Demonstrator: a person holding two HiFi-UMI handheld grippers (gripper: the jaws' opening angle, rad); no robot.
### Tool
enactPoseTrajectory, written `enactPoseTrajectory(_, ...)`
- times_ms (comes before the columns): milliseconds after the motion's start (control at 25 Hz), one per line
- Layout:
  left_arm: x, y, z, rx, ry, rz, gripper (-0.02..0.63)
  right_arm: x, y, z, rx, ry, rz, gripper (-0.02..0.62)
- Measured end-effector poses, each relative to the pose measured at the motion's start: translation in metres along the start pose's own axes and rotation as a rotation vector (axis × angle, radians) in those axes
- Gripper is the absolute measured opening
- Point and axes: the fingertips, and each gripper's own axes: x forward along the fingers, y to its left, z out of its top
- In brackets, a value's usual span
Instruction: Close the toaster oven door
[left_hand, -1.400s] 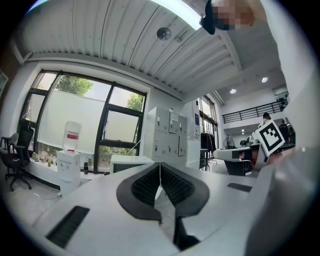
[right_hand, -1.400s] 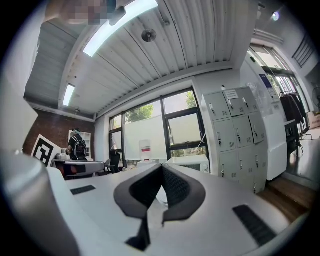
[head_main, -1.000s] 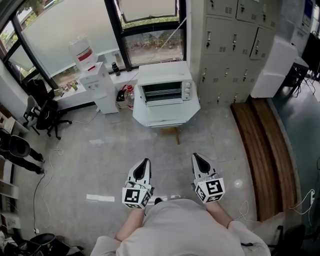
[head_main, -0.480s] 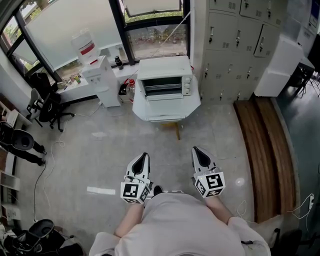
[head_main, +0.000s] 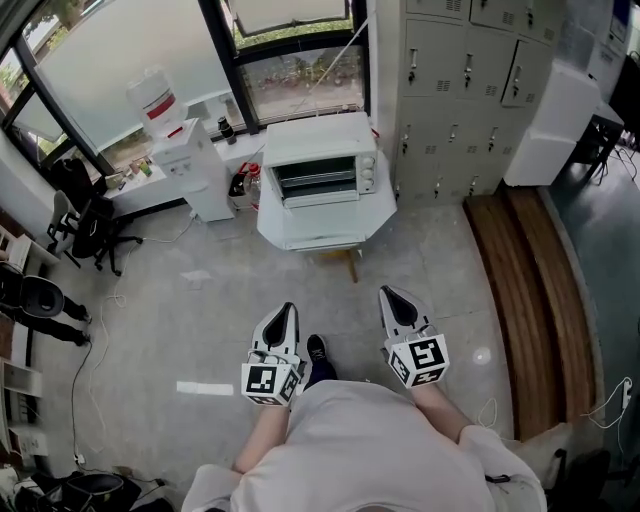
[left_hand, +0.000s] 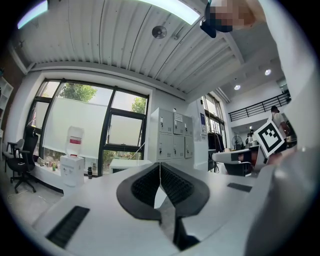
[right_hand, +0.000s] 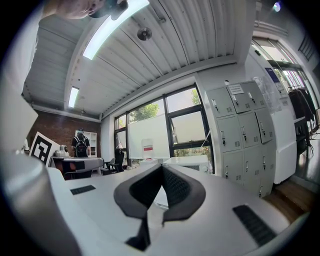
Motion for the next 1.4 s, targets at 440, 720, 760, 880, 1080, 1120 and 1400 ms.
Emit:
enactPoseTrajectory(440, 0.08, 0.087, -0.012, -0.008, -0.006, -0.017, 0.021, 0.112, -0.011, -0.009, -0.009, 0.018, -0.02, 0.008)
enactPoseTrajectory(720, 0.165, 0.179, -0.008, -0.01, 0.011, -0.063, 0.021, 0.224, -0.028, -0.007, 0.011, 0.043, -0.091, 0.008)
enactPoseTrajectory(760, 0.178, 0.192, -0.007, -0.008, 0.012, -0.071, 0.021, 0.24, -0.03, -0.005, 0.017, 0.042, -0.102, 0.008)
enactPoseTrajectory(880, 0.215, 0.227, -0.003, -0.014, 0.013, -0.098, 0.021, 0.284, -0.038, 0.002, 0.024, 0.033, -0.134, 0.008)
enactPoseTrajectory(1080, 0.257, 0.264, 0.001, -0.009, 0.001, -0.148, 0.021, 0.338, -0.043, 0.012, 0.002, 0.011, -0.165, 0.008)
enactPoseTrajectory(1120, 0.263, 0.27, -0.001, -0.014, 0.002, -0.15, 0.021, 0.346, -0.043, 0.013, 0.001, 0.01, -0.165, 0.008)
enactPoseTrajectory(1400, 0.29, 0.29, -0.007, -0.046, 0.017, -0.165, 0.021, 0.37, -0.053, 0.017, -0.002, 0.01, -0.187, 0.008)
